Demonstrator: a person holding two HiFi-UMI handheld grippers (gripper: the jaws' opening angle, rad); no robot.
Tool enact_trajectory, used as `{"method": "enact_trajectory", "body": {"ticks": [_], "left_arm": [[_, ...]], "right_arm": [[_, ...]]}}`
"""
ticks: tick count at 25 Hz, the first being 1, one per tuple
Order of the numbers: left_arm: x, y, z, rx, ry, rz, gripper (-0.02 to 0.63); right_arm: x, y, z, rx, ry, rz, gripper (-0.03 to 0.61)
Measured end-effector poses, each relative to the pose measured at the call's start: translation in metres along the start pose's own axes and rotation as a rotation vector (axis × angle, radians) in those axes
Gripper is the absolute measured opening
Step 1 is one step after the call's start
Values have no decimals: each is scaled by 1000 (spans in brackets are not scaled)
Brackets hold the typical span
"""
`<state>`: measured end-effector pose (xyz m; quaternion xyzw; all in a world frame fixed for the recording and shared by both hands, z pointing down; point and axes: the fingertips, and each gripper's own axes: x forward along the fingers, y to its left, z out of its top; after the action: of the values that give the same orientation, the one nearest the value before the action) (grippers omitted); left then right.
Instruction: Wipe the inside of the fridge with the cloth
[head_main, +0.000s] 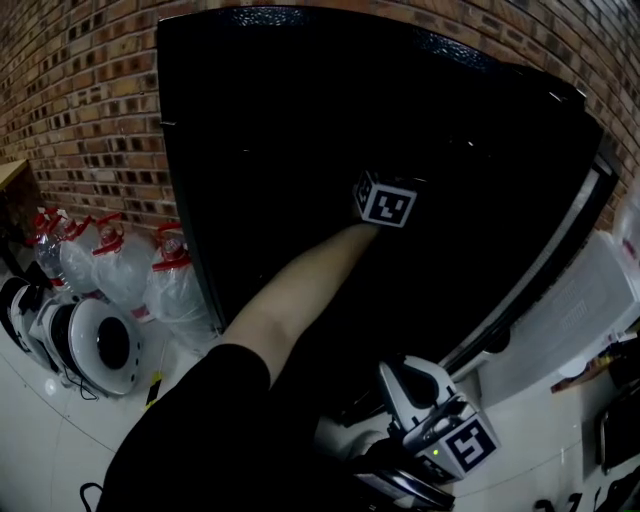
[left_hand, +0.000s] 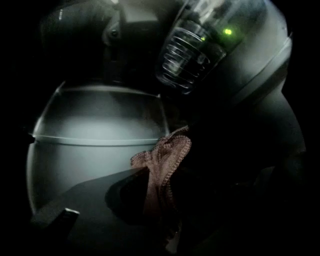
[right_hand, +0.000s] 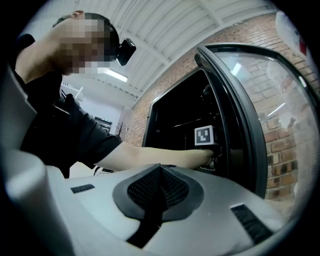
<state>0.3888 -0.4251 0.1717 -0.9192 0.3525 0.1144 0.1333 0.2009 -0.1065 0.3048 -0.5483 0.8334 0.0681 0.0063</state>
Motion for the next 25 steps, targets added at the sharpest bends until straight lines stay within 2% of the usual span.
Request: {"method": "enact_trajectory", "body": {"ticks": [4,18,25], "left_arm": [[-7,22,1,-1,-6,42,132],[-28,80,-6,9,19,89,132],[-34,101,-8,-17,30,112,132]], "right_arm": [[-3,-3,5,6,-23,4,6],[11,13,1,14,-7,65,5],[14,17,2,42,-24,96,5]]}}
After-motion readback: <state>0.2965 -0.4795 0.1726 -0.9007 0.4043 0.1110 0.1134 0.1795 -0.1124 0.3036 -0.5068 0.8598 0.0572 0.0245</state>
